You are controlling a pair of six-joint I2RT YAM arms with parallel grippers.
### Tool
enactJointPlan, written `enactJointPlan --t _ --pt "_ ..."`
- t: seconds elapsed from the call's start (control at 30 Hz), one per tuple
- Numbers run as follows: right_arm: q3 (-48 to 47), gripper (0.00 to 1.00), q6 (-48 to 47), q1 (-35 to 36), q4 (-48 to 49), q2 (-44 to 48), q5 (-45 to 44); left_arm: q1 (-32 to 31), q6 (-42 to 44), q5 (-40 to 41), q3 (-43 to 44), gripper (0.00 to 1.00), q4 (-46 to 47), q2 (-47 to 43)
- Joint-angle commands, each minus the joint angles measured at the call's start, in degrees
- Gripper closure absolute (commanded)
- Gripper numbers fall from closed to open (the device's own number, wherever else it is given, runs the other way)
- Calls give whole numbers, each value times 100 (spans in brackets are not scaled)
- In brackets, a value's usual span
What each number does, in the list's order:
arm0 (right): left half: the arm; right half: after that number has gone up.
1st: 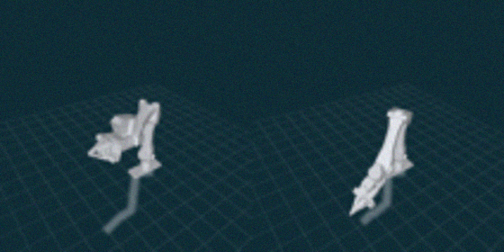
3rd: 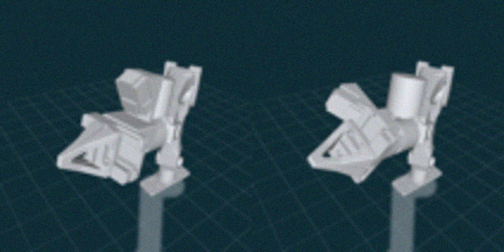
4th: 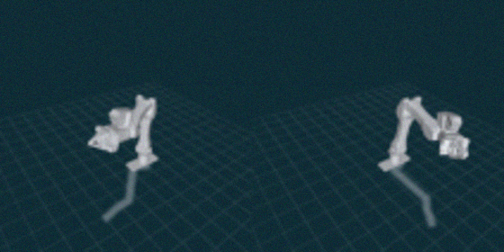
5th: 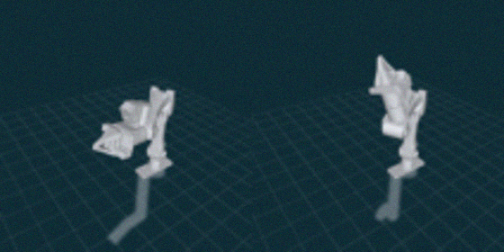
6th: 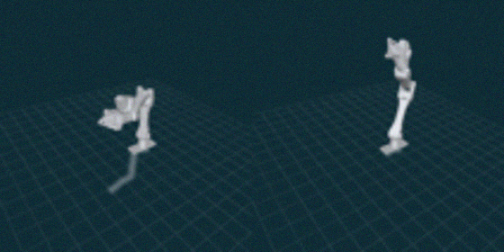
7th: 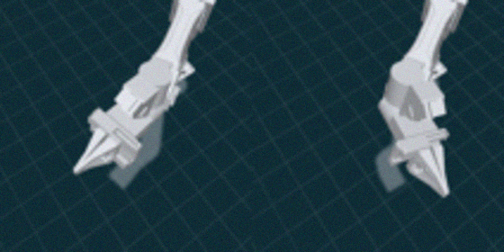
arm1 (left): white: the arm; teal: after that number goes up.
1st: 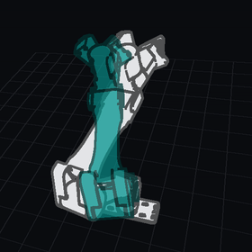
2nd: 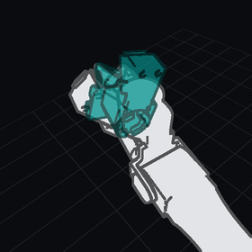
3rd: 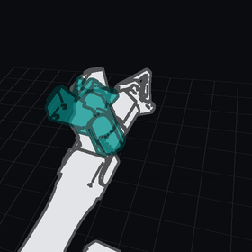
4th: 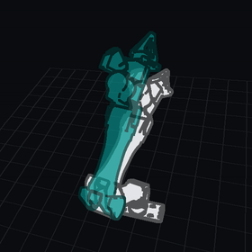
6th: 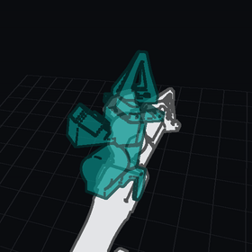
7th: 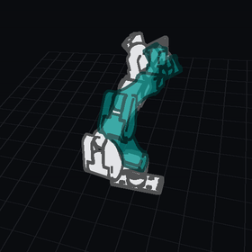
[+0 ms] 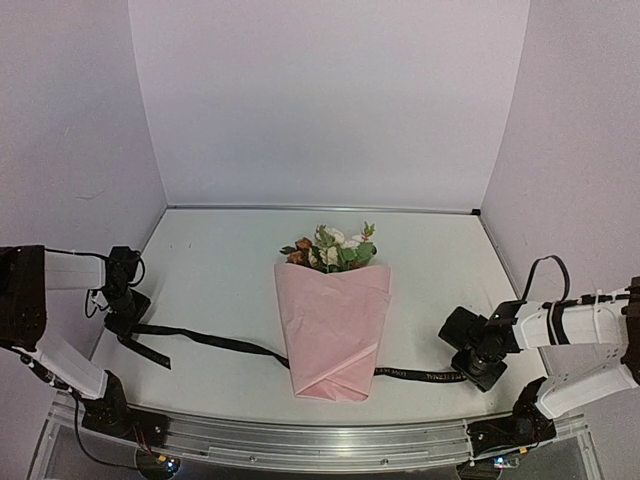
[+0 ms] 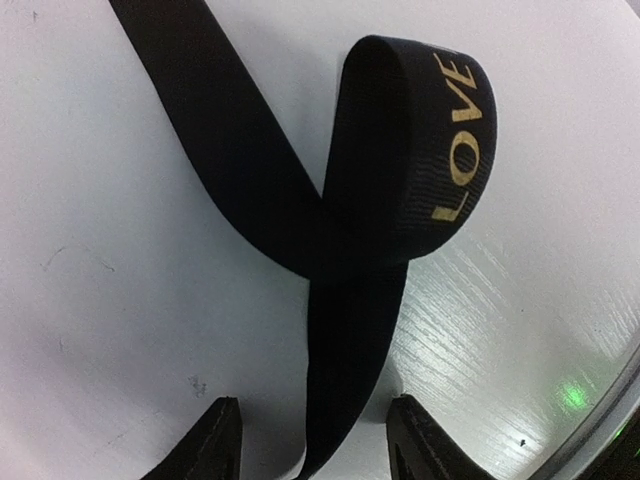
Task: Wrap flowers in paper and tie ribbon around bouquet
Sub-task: Pick up the ribbon from the folded bouquet.
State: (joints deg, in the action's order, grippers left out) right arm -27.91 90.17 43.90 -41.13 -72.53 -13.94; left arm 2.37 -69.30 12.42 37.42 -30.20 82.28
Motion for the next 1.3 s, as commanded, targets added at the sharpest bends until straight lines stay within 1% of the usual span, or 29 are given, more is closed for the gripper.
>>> enactJointPlan --t 0.0,0.07,0.17,0.3,0.4,0.43,0.5,0.53,0.67,0.87,1.03,1.27 --pt "269 53 -57 -36 657 -112 272 51 -267 145 118 34 -117 337" --pt "297 57 -89 -60 681 -106 263 53 -288 191 191 38 -118 432" --pt "337 63 -135 -124 708 -64 278 50 -288 238 345 50 -226 610" --pt "356 72 -215 -183 711 46 271 48 -296 226 371 73 -255 716" --pt "354 83 -280 -226 711 100 243 51 -183 161 422 95 -215 715" --pt "345 89 -311 -251 711 108 238 48 -113 156 470 98 -219 717" --pt "300 99 -426 -349 712 98 269 52 68 183 606 100 -230 718" --pt "268 100 -494 -429 715 81 306 52 161 209 685 100 -232 712" --pt "-29 100 -871 -704 704 -67 342 51 618 242 1035 100 -177 695" --pt "-740 100 -1592 -1239 692 -611 313 45 1172 -113 1243 100 337 728" --pt "-1430 100 -2009 -1793 620 -1170 379 36 1399 -406 1315 100 736 814" --pt "-2236 100 -2335 -2386 596 -1905 533 5 1370 -813 1568 100 1162 1177"
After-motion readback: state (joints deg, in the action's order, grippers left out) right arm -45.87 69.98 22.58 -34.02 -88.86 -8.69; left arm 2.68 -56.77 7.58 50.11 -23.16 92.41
